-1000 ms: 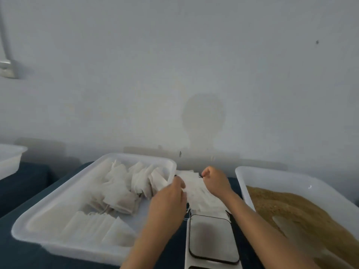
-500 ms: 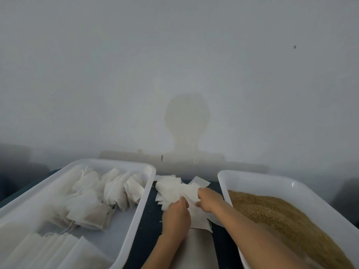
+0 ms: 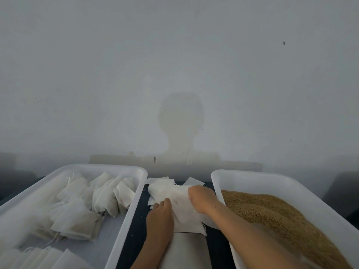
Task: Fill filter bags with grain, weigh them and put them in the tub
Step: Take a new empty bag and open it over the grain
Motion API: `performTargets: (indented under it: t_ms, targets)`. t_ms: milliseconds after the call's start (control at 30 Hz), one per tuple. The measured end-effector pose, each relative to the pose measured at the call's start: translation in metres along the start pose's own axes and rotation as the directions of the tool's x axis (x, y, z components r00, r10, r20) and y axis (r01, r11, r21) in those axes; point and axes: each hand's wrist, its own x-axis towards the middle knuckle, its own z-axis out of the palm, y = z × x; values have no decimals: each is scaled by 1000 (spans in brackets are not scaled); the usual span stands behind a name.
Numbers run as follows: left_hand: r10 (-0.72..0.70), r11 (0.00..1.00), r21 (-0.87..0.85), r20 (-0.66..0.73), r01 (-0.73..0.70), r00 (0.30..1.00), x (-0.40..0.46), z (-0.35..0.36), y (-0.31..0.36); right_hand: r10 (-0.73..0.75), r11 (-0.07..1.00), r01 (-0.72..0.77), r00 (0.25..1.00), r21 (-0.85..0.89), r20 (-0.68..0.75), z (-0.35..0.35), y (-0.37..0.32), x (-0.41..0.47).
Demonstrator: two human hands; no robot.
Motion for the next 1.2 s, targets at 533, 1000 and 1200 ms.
performTargets:
  t_ms: [533,1000,1200]
  targets:
    - [84,919,-377,-98,-116,992,1,-67,75,249,668,166,868,726,-429,-75,92,-117]
    - [272,349,-923,267,164,925,-39,-35,184,207,466,83,958,881,-199,-14,125,-171]
    - [290,269,-942,276,198,917,-36,-27,186,117,351,160,970,922,-213,-8,120,-166]
